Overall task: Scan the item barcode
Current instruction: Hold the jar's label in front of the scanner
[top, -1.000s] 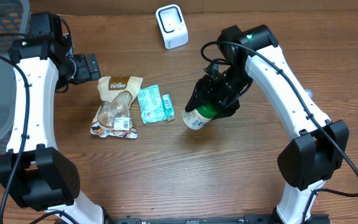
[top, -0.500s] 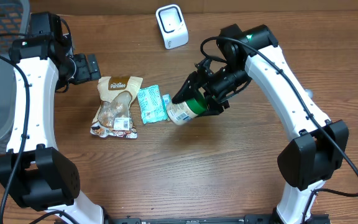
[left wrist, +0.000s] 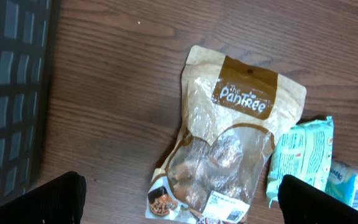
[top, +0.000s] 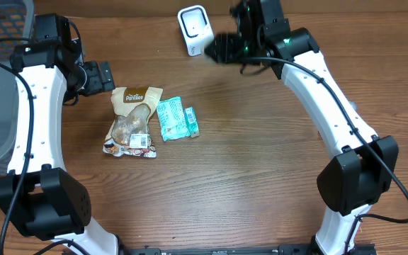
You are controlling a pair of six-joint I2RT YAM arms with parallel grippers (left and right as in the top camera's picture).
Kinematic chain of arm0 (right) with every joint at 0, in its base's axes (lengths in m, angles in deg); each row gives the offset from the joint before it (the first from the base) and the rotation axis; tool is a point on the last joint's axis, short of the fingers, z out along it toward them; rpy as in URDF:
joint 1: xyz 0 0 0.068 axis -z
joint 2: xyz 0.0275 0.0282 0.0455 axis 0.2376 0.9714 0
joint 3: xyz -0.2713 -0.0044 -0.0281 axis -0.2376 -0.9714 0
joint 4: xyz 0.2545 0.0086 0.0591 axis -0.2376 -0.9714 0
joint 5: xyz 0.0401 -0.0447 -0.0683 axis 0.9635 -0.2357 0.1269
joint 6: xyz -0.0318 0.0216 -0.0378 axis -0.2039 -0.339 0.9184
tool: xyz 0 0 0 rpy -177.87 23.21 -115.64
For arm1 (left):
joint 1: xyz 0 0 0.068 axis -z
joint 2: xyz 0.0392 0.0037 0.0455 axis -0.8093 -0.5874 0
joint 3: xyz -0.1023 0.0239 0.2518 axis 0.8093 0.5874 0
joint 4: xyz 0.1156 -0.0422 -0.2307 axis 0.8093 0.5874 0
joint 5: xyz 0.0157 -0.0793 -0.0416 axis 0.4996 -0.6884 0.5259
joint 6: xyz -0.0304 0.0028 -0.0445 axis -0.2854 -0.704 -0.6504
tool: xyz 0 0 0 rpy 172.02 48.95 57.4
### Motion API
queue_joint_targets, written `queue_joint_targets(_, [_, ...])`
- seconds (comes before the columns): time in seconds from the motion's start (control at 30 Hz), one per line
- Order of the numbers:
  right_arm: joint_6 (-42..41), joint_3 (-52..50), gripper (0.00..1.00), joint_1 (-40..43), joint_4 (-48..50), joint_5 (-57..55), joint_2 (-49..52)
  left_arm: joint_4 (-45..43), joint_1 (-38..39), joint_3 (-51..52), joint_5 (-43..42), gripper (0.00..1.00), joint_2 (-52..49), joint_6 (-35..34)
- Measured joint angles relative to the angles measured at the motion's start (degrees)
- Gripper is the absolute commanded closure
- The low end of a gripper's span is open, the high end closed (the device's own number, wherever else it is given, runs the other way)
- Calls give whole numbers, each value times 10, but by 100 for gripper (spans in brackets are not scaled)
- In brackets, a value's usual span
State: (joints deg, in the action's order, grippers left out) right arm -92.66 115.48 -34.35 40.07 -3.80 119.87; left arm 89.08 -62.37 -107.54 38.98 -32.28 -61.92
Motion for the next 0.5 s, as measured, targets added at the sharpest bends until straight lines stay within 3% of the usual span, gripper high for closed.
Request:
queue_joint_targets(0.17, [0, 1, 75, -1, 155, -56, 0, -2, 0, 0, 0, 1, 0, 0])
queue_joint_targets(0.5, [0, 2, 75, -1, 343, -112, 68, -2, 0, 0, 0, 0, 0, 0])
